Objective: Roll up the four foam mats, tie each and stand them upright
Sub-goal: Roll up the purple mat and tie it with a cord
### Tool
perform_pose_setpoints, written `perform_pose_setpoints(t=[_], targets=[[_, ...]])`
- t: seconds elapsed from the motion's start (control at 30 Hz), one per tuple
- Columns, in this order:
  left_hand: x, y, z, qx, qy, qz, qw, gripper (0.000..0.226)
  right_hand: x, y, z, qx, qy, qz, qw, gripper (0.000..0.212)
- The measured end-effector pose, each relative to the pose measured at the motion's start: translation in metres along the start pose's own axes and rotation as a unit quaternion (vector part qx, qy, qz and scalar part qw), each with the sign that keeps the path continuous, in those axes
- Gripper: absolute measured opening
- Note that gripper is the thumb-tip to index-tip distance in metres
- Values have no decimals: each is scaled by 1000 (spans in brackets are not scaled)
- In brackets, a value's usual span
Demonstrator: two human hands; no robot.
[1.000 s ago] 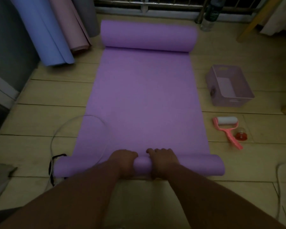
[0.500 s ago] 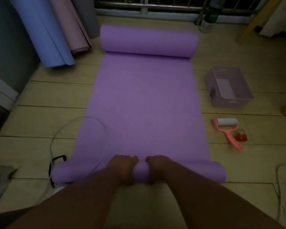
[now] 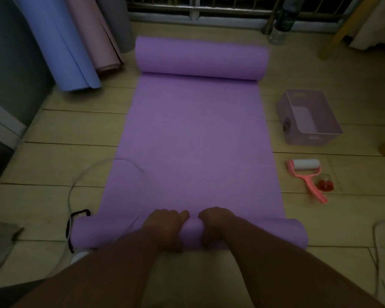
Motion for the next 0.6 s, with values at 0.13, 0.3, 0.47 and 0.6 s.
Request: perform_pose_setpoints(t=[0.13,0.3,0.47,0.6], targets=[[-2,-8,3,75,23,-1,997,78,3,9,-9,-68,35,5,997,100],[0,-15,6,74,17,-13,997,82,4,15,-11,-92,30,-9,995,86],[-2,0,-1,-61,-7,-50,997,94,4,9,9,-33,-23,2,999,70],[-3,-5,1,0,5,9,1000,76,2,12,8,-90,-18,19,996,82]])
Point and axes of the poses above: each hand's wrist, its own y-axis away from the middle knuckle, its own z-axis out of the back of the hand, x = y × z, the point moved 7 cm from there along -y, towards the middle knuckle, and after that the axes turned 7 degrees about -x, right-handed, at the moved point
